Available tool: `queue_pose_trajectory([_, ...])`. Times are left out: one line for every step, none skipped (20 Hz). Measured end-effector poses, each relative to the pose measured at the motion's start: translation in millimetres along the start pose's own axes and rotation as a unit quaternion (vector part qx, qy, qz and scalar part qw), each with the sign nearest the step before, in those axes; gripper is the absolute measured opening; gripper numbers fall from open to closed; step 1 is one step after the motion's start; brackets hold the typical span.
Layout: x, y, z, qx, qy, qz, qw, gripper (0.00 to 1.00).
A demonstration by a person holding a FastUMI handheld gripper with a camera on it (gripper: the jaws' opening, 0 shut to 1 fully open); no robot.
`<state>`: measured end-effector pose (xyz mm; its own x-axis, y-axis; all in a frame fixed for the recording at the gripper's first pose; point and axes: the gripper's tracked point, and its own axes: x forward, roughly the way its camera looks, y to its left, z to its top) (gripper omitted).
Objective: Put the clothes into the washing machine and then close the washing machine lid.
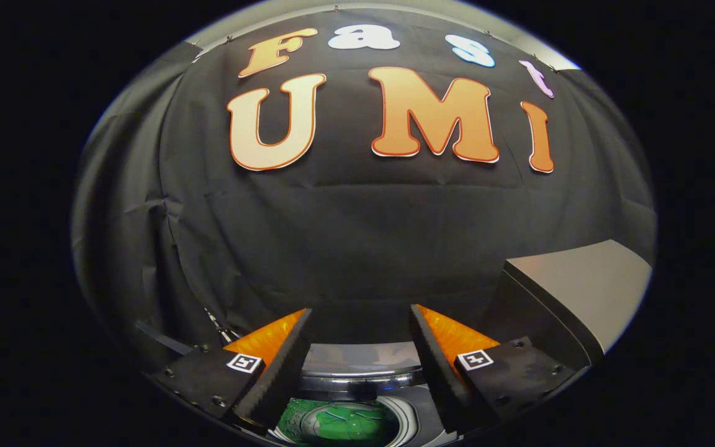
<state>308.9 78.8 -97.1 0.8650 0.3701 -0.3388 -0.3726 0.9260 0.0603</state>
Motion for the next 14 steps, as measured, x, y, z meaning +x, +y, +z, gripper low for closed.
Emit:
queue_pose_trajectory([-3.6, 0.6, -3.0, -0.001, 0.000, 0.000, 1.000, 0.99])
queue_pose_trajectory([-7.1, 0.5, -6.0, -0.001, 0.000, 0.001, 1.000, 0.99])
queue_pose_trajectory([-9.1, -0.3, -8.4, -0.001, 0.000, 0.002, 1.000, 0.99])
queue_pose_trajectory([-11.4, 0.0, -10.9, -0.003, 0.002, 0.004, 1.000, 0.99])
queue_pose_trajectory([-13.1, 1.0, -13.9, -0.004, 0.003, 0.004, 1.000, 0.99])
queue_pose_trajectory([-15.2, 0.2, -16.2, -0.004, 0.006, 0.005, 1.000, 0.99])
queue_pose_trajectory([-17.5, 0.8, -19.2, -0.004, 0.008, 0.005, 1.000, 0.99])
queue_pose_trajectory([-20.4, 0.7, -22.2, -0.005, 0.008, 0.006, 1.000, 0.99])
queue_pose_trajectory([-23.5, 0.5, -25.4, -0.006, 0.006, 0.008, 1.000, 0.99])
queue_pose_trajectory([-25.9, 1.2, -29.2, -0.006, 0.002, 0.012, 1.000, 0.99])
queue_pose_trajectory([-29.6, 0.9, -32.7, -0.005, -0.001, 0.016, 1.000, 0.99])
queue_pose_trajectory([-30.4, 0.1, -37.7, -0.005, -0.003, 0.016, 1.000, 0.99])
queue_pose_trajectory([-30.0, -7.1, -54.1, -0.015, 0.017, 0.004, 1.000, 0.98])
queue_pose_trajectory([-30.8, -11.1, -75.0, -0.019, 0.044, 0.002, 0.999, 0.99])
